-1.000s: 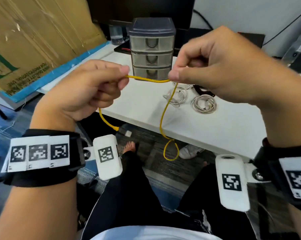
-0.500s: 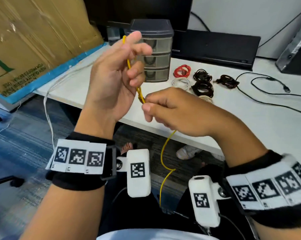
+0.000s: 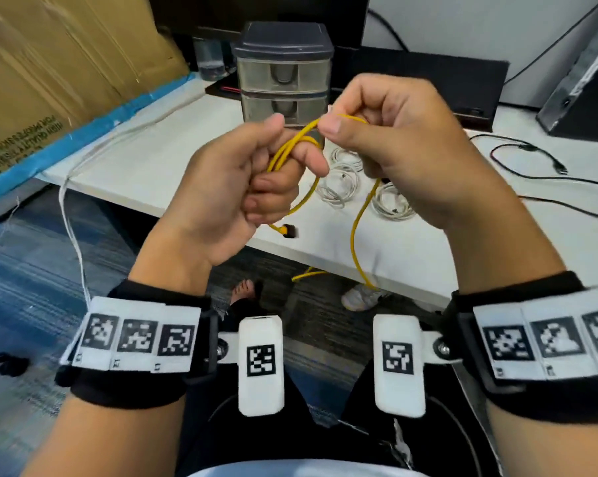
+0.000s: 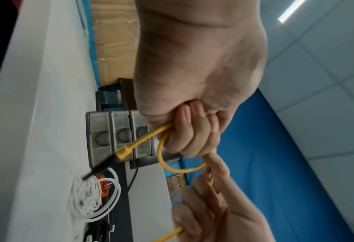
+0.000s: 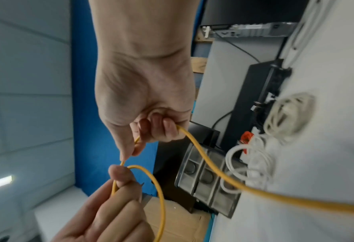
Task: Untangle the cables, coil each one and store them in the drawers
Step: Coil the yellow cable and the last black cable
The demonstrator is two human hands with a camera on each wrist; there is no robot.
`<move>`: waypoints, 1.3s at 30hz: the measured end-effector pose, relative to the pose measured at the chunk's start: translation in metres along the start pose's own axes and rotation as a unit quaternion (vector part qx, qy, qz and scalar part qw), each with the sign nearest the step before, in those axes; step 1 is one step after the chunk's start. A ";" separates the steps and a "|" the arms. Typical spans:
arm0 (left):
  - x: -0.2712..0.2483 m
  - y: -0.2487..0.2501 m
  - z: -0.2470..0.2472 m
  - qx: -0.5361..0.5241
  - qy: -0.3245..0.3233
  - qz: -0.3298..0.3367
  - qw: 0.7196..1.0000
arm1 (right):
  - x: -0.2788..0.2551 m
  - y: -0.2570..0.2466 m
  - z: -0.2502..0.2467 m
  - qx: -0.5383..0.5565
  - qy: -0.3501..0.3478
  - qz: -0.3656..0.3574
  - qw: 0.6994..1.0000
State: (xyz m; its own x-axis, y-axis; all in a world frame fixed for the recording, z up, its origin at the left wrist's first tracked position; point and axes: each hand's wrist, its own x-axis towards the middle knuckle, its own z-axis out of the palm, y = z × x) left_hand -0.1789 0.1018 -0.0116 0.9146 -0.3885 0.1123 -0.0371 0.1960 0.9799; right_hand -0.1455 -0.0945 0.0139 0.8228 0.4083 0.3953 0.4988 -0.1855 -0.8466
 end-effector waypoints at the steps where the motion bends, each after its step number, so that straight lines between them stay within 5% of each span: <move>1: -0.001 -0.001 -0.001 -0.013 -0.008 0.003 1.000 | -0.002 0.004 0.002 0.011 0.015 0.010 1.000; 13: 0.007 0.002 0.008 -0.083 0.033 0.101 0.991 | -0.002 0.018 0.026 0.004 -0.009 0.104 0.995; 19: 0.013 0.007 0.014 -0.117 0.127 0.168 0.970 | -0.001 0.012 0.038 -0.036 -0.050 0.104 0.993; 28: 0.013 0.004 0.016 0.081 0.278 0.201 0.936 | -0.013 0.002 0.037 -0.068 -0.149 0.097 0.982; 34: 0.014 0.012 0.007 0.296 0.137 0.070 0.943 | 0.001 -0.001 0.015 -0.046 0.006 0.026 0.999; 39: 0.005 0.020 0.006 0.133 0.033 0.046 0.990 | -0.002 0.004 0.021 0.120 0.028 0.048 0.991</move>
State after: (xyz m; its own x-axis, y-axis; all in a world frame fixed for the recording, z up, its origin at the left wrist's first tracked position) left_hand -0.1776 0.0987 0.0089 0.9264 -0.3181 0.2015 -0.2186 -0.0185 0.9756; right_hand -0.1507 -0.0772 0.0022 0.8804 0.3482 0.3219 0.3433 0.0001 -0.9392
